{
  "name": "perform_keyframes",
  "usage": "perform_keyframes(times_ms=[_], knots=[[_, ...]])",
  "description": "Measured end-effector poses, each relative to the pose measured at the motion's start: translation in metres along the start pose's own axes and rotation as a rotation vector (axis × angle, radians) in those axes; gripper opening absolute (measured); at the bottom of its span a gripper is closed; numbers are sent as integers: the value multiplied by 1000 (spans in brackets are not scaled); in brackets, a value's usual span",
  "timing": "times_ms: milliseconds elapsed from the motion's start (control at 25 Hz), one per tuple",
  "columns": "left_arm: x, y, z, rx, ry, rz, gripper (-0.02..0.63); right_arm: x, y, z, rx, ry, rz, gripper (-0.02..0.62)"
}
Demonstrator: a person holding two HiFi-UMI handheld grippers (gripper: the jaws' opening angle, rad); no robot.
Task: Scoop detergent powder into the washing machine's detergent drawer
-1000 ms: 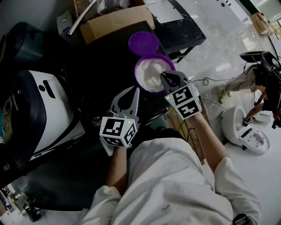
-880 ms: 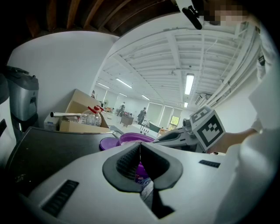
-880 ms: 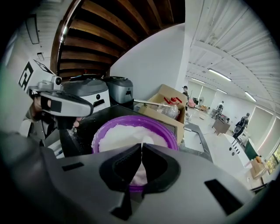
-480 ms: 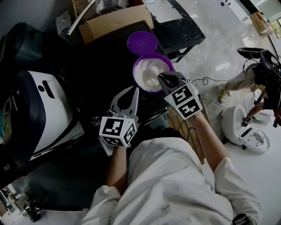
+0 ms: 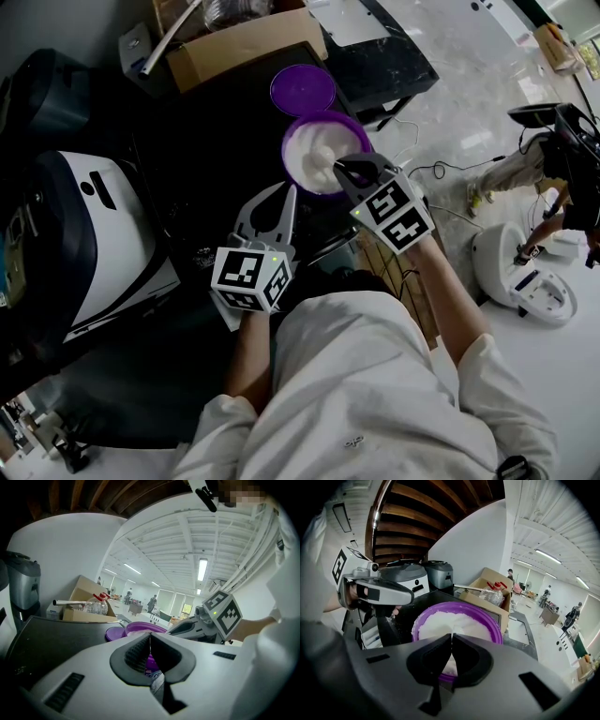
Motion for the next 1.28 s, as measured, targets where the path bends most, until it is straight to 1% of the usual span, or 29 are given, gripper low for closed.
perform_keyframes(times_ms=[400,600,800,1120,1280], knots=[[1,0,0,0,1,-4,18,-9,1,0,-26,51,-67,8],[2,0,1,-1,0,-4,18,-15,2,-1,-21,28,-115,8],[4,1,1,0,-2,-3,18,-21,3,-4,-27,39,-145,8],[5,2,1,2,-3,-2,18,-27,7,-7,-21,24,-178,8],[6,3,1,1,-3,-5,18,-28,8,-7,-1,17,-185,9]])
Point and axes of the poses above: the fingertips, and each gripper's own axes: y backward along the fingers, x to its right, z out of its underside, the point moved 4 cm from there along y, backward along the fingers, and after that the axes turned 6 degrees about z, right-handed, at the moved point
